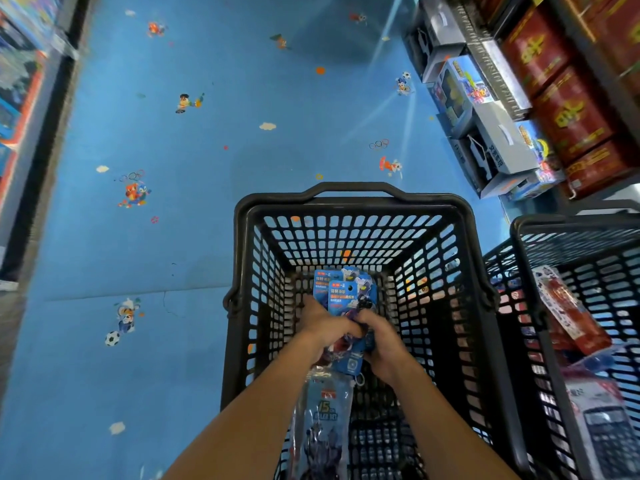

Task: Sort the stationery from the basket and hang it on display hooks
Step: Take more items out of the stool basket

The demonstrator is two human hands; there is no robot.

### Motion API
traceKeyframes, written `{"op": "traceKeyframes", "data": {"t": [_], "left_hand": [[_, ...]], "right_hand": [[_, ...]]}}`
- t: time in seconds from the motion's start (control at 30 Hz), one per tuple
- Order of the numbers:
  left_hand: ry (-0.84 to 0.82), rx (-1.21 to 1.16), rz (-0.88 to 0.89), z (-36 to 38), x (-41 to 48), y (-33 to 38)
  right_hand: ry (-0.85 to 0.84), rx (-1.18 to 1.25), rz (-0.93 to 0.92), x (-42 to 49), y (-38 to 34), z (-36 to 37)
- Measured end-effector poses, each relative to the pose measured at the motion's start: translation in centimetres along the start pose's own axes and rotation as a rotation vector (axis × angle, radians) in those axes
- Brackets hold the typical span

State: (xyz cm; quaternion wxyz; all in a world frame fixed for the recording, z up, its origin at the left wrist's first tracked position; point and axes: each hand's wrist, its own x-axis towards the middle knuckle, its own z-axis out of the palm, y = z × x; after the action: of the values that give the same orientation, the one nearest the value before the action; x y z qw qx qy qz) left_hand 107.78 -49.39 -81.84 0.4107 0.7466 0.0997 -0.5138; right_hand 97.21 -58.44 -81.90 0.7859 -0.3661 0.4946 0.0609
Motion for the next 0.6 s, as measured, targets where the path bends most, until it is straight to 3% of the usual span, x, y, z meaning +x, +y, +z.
{"op": "traceKeyframes", "data": {"t": [0.23, 0.47, 0.6], "left_hand": [[-0.060, -0.044, 0.008, -0.2, -2.4, 1.7], [-0.101, -0.061, 0.027, 0.1, -5.3, 3.6], [-0.148, 0.023, 0.086, -0.4, -7.1, 4.5]], "right_hand": [[-0.003, 0.048, -0.020, 0.1, -0.1, -0.7], [0.126, 0.096, -0.116, -0.6, -0.8, -0.7], [-0.032, 0.106, -0.146, -3.5, -1.9, -0.6]]}}
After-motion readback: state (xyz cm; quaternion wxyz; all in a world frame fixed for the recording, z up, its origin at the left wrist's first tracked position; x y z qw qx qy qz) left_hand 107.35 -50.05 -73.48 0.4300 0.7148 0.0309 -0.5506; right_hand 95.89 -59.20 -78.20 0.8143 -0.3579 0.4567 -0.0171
